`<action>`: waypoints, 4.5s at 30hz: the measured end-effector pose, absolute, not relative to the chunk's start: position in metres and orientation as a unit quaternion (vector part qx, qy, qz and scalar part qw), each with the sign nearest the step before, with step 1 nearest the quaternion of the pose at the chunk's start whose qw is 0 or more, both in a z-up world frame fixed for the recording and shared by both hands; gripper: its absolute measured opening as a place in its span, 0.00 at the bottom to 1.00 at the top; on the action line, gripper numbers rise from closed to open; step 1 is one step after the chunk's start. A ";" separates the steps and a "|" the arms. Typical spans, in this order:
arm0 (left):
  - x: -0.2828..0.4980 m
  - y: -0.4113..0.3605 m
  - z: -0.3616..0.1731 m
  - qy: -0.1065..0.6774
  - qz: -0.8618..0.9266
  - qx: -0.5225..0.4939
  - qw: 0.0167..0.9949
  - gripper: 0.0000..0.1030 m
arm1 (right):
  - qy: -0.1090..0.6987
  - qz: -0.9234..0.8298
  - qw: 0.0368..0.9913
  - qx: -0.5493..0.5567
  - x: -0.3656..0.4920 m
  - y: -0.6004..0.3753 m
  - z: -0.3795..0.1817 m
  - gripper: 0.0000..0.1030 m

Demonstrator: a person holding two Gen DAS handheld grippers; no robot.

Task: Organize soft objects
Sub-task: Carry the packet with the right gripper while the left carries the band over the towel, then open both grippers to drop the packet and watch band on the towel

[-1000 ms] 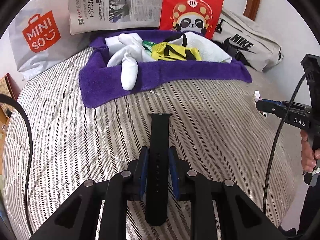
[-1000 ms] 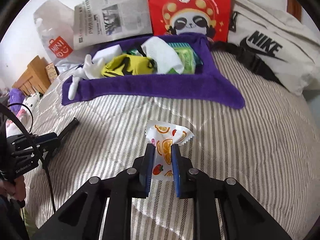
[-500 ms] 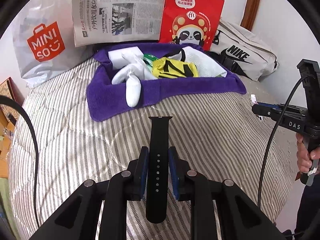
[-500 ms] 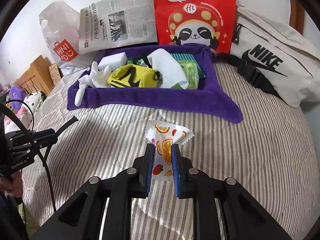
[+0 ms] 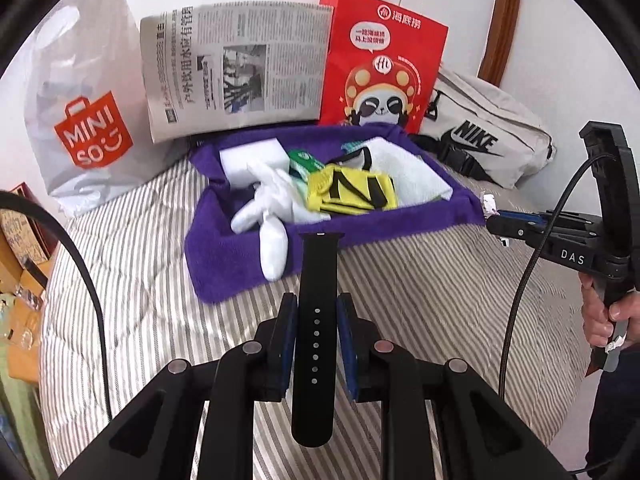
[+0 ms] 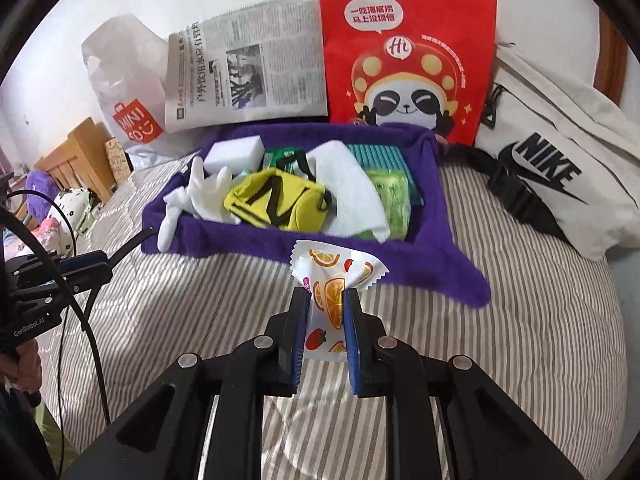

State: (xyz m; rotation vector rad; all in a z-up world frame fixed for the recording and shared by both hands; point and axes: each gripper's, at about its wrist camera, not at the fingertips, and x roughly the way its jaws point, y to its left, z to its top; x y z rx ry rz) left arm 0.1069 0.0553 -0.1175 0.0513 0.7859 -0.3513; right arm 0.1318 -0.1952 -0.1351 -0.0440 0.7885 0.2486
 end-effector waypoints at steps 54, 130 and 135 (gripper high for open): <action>0.265 0.017 -0.106 0.392 -0.198 0.026 0.898 0.19 | 0.386 0.085 0.918 -0.028 0.314 -0.206 -0.111 0.17; 0.296 0.009 -0.141 0.436 -0.229 0.039 0.869 0.57 | 0.447 0.082 0.888 -0.069 0.346 -0.195 -0.149 0.66; 0.292 0.006 -0.133 0.427 -0.228 0.043 0.874 0.64 | 0.444 0.079 0.891 -0.056 0.345 -0.205 -0.143 0.66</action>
